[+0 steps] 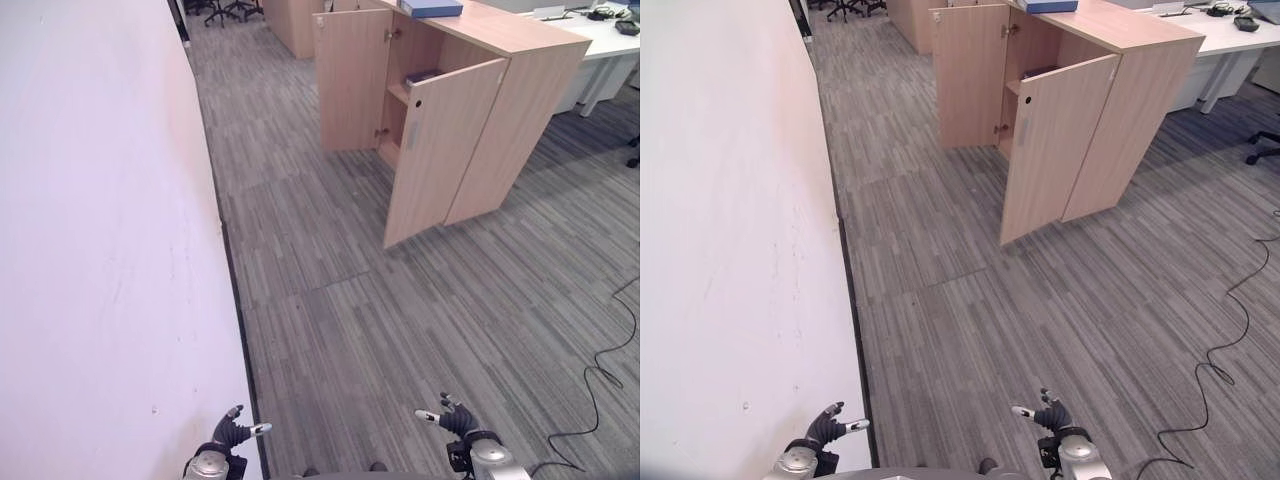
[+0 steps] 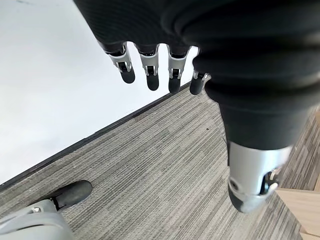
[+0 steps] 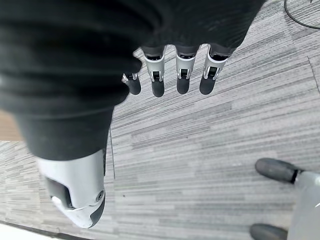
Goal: Put the empty folder in the office cabinet
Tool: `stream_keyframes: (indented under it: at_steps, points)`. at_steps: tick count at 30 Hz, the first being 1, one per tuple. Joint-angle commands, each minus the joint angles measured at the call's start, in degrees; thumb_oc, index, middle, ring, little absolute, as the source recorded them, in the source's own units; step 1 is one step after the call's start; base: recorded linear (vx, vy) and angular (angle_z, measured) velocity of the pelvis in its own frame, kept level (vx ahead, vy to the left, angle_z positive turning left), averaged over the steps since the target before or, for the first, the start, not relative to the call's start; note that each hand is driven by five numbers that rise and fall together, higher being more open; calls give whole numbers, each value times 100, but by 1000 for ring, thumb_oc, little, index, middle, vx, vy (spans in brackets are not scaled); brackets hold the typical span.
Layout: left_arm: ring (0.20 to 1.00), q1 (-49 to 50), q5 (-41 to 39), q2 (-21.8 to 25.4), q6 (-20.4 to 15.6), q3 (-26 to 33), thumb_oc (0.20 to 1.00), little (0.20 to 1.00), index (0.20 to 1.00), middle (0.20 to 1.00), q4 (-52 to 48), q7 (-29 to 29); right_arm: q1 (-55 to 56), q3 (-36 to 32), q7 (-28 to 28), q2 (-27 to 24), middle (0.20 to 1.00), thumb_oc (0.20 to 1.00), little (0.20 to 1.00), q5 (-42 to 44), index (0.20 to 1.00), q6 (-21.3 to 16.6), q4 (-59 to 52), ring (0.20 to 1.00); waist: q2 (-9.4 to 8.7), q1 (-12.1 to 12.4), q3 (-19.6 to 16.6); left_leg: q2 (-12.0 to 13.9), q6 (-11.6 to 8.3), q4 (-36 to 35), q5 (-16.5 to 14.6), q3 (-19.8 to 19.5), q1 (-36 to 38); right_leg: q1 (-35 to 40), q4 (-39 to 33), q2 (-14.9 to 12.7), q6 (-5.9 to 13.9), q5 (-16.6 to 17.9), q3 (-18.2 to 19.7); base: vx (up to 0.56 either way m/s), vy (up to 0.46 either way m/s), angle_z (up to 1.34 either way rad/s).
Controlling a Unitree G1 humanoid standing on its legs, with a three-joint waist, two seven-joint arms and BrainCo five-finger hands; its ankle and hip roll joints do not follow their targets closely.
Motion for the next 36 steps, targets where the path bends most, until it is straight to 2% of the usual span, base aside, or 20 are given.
stream_keyframes:
  at_steps: [1, 25, 36]
  points:
    - [1000, -323, -116, 111, -200, -30, 1000, 1000, 1000, 1000, 226, 39, -136, 121, -35, -82, 1000, 1000, 1000, 157, 1000, -155, 78, 1000, -243, 44, -113, 607, -688, -72, 55, -192, -64, 99, 36, -768, 908, -160, 21, 0, 0, 0]
    - [1000, -329, -188, 104, -190, -12, 1000, 1000, 1000, 1000, 305, 78, -122, 65, -96, -50, 1000, 1000, 1000, 185, 1000, -126, 243, 1000, -217, 10, -117, 622, -696, -72, 49, -242, -50, 127, 36, -714, 865, -213, 29, 0, 0, 0]
    - [1000, -326, -282, 114, -175, 29, 1000, 1000, 1000, 1000, 292, 49, -69, 13, -90, -88, 1000, 1000, 1000, 230, 1000, -102, 194, 1000, -163, -35, -89, 727, -752, -72, 102, -259, -61, 113, 36, -602, 794, -290, 60, 4, -34, 1]
